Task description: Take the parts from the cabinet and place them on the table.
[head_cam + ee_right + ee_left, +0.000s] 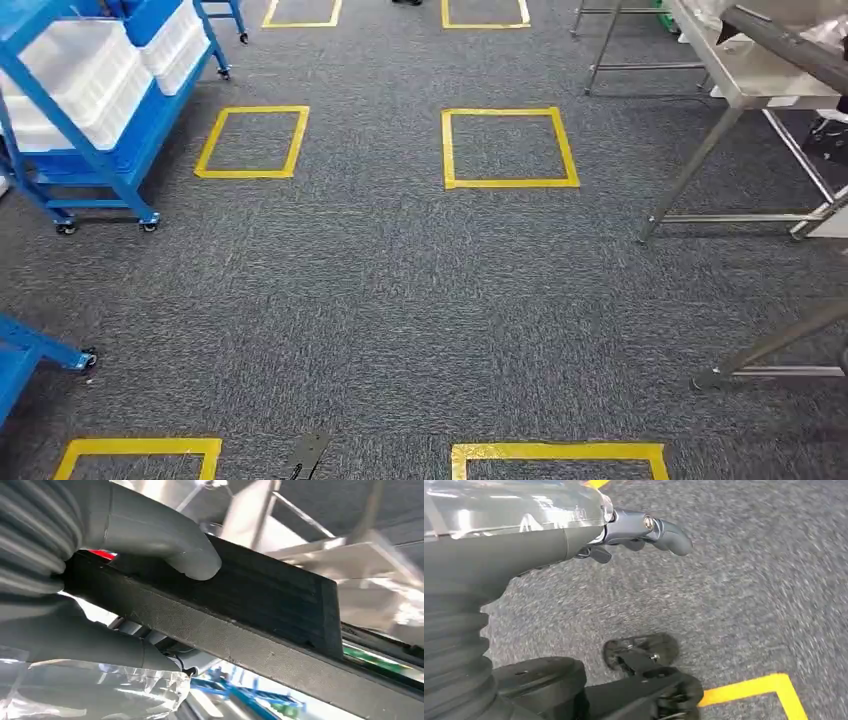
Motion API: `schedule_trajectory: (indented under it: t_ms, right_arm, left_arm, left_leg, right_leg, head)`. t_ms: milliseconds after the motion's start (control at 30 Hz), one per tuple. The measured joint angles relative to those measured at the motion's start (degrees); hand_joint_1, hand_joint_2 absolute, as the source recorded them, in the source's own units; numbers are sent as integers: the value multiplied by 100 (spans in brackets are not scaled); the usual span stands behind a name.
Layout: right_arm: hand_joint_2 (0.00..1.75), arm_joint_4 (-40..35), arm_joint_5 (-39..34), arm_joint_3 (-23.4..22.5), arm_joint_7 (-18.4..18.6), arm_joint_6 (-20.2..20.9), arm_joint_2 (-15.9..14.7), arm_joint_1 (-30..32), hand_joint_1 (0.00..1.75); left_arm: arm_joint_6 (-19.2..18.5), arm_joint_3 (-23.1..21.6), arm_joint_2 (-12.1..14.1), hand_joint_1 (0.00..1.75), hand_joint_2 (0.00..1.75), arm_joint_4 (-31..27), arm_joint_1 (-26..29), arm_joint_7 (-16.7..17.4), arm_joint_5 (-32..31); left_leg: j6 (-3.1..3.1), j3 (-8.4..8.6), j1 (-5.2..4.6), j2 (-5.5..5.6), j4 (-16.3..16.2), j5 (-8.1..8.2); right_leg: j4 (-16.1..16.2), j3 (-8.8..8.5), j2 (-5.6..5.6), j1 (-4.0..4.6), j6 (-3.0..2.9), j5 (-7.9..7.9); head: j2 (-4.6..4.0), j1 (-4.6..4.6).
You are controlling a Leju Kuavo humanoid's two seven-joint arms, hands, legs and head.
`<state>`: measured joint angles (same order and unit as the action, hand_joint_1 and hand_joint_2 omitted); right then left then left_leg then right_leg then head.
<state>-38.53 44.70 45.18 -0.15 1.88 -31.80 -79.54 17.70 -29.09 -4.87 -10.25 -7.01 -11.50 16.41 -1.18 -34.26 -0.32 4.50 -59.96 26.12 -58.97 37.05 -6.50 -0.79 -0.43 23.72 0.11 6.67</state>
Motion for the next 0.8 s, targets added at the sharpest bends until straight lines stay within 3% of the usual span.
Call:
schedule_trajectory:
  t_ms: [33,100,133,167,200,233,267,333,367,400,433,467,500,533,567,667,700,733,767,800]
  right_arm:
    - [175,-2,-15,4,0,-6,0,1,175]
    - [175,-4,-46,15,7,-11,-4,62,175]
    - [175,-2,-52,15,7,-11,-20,91,175]
    - [175,-2,-61,15,6,-11,-48,106,175]
    - [175,0,-72,15,4,-9,-52,102,175]
    - [175,2,-74,17,20,-4,-52,73,175]
    - [175,0,-74,24,28,-4,-37,56,175]
    - [175,17,-94,50,24,4,-17,90,175]
    - [175,31,-98,59,24,7,-9,110,175]
    - [175,48,-109,66,24,4,-9,115,175]
    - [175,63,-116,66,17,0,-11,114,175]
    - [175,72,-136,66,9,-4,-11,96,175]
    - [175,81,-146,66,-2,-9,-11,83,175]
    - [175,94,-155,68,-8,-15,-9,64,175]
    - [175,103,-164,70,-15,-18,-9,66,175]
    - [175,138,-179,92,-31,-22,-7,72,175]
    - [175,140,-181,92,-39,-28,-4,74,175]
    - [175,142,-181,94,-39,-41,2,63,175]
    - [175,144,-192,96,-37,-52,42,54,175]
    - [175,155,-192,101,-37,-52,77,54,175]
  left_arm:
    - [0,0,2,0,175,0,5,2,7]
    - [-2,0,0,0,175,0,5,7,9]
    - [-4,0,2,0,175,0,0,9,9]
    - [-9,2,-2,0,175,0,-11,9,5]
    - [-13,0,0,0,175,0,-26,9,4]
    - [-15,0,-7,0,175,0,-25,4,-4]
    - [-20,0,-9,0,175,0,-13,7,-13]
    - [-20,-2,-9,0,175,0,13,39,-102]
    - [-28,-9,-7,0,175,0,9,57,-133]
    - [-39,-13,-11,0,175,0,6,61,-180]
    - [-57,-18,-20,0,175,0,1,72,-206]
    - [-85,-22,-33,0,175,0,-5,109,-205]
    - [-103,-24,-33,0,175,0,-10,129,-205]
    - [-122,-24,-24,0,175,0,-23,160,-205]
    - [-146,-28,-28,0,175,0,-24,168,-210]
    - [-214,-68,-22,0,175,0,-34,188,-227]
    - [-221,-85,-22,0,175,0,-44,186,-245]
    - [-219,-100,-22,0,175,0,-51,184,-273]
    - [-199,-114,-22,0,175,0,-47,179,-306]
    - [-175,-122,-22,0,175,0,-33,179,-306]
  left_leg:
    - [-3,56,30,130,58,17]
    - [1,106,5,2,128,45]
    - [-19,121,-10,-75,155,35]
    - [-74,156,6,-178,282,-27]
    - [-104,208,4,-266,376,-90]
    - [-129,218,-7,-332,436,-114]
    - [-132,217,-16,-413,439,-116]
    - [-134,218,-17,-589,422,-94]
    - [-133,215,-16,-676,413,-84]
    - [-121,214,-15,-750,400,-69]
    - [-107,217,-11,-819,380,-45]
    - [-83,221,0,-891,337,-10]
    - [-48,227,-13,-962,284,37]
    - [-8,218,-73,-1011,268,70]
    - [16,230,-67,-1060,250,94]
    - [98,272,-68,-1269,241,156]
    - [147,253,-33,-1134,168,233]
    - [161,162,-4,-835,-75,400]
    - [169,-52,7,-633,-541,635]
    - [173,-303,12,-549,-1060,851]
  right_leg:
    - [2,29,-74,5,35,-21]
    - [31,70,-248,-68,114,-69]
    - [71,75,-335,-92,163,-100]
    - [113,78,-411,-64,220,-128]
    - [26,128,-43,-44,187,-53]
    - [-225,244,299,-12,184,135]
    - [-680,455,488,-2,195,368]
    - [-1511,840,594,-21,226,681]
    - [-1641,906,613,-41,246,661]
    - [-1470,820,636,-64,268,521]
    - [-1082,593,672,-81,286,303]
    - [-475,252,767,-91,301,42]
    - [51,-17,1023,-83,322,-48]
    - [37,-35,1209,-9,266,4]
    - [49,-18,1086,0,216,-8]
    - [41,14,857,-18,128,-8]
    - [59,-11,778,-38,91,-17]
    - [57,-14,735,-38,48,-18]
    - [56,-13,668,-33,28,-19]
    - [55,-11,581,-22,16,-20]
  head:
    - [0,0]
    - [-2,-2]
    - [-2,-2]
    - [-2,0]
    - [0,0]
    - [-2,-4]
    - [-2,-2]
    - [-2,0]
    - [-2,-2]
    - [-2,0]
    - [-2,0]
    - [-2,0]
    - [-2,0]
    - [-2,0]
    - [-2,0]
    - [0,-4]
    - [0,2]
    - [0,4]
    - [-2,2]
    - [0,4]
